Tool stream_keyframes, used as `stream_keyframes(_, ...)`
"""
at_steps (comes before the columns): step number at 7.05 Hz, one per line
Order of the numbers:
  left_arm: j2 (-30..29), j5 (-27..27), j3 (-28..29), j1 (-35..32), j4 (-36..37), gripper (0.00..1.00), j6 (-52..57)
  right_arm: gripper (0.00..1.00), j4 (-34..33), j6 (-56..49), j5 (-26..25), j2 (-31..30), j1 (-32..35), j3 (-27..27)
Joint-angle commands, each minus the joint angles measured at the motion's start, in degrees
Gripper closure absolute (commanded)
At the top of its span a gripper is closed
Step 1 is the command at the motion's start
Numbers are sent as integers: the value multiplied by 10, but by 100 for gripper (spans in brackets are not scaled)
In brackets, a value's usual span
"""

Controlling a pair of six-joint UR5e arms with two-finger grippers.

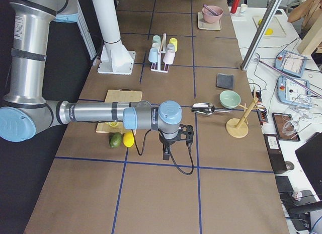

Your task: Place cup on cup holder

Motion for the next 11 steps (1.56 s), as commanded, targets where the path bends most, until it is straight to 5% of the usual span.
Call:
stream_keyframes(1,4,13,0,-1,3,0,54,0,-1,-37,0,-12,24,0)
stream_keyframes(11,12,8,1,0,0,0,118,0,-23,-37,-13,-15,27,2)
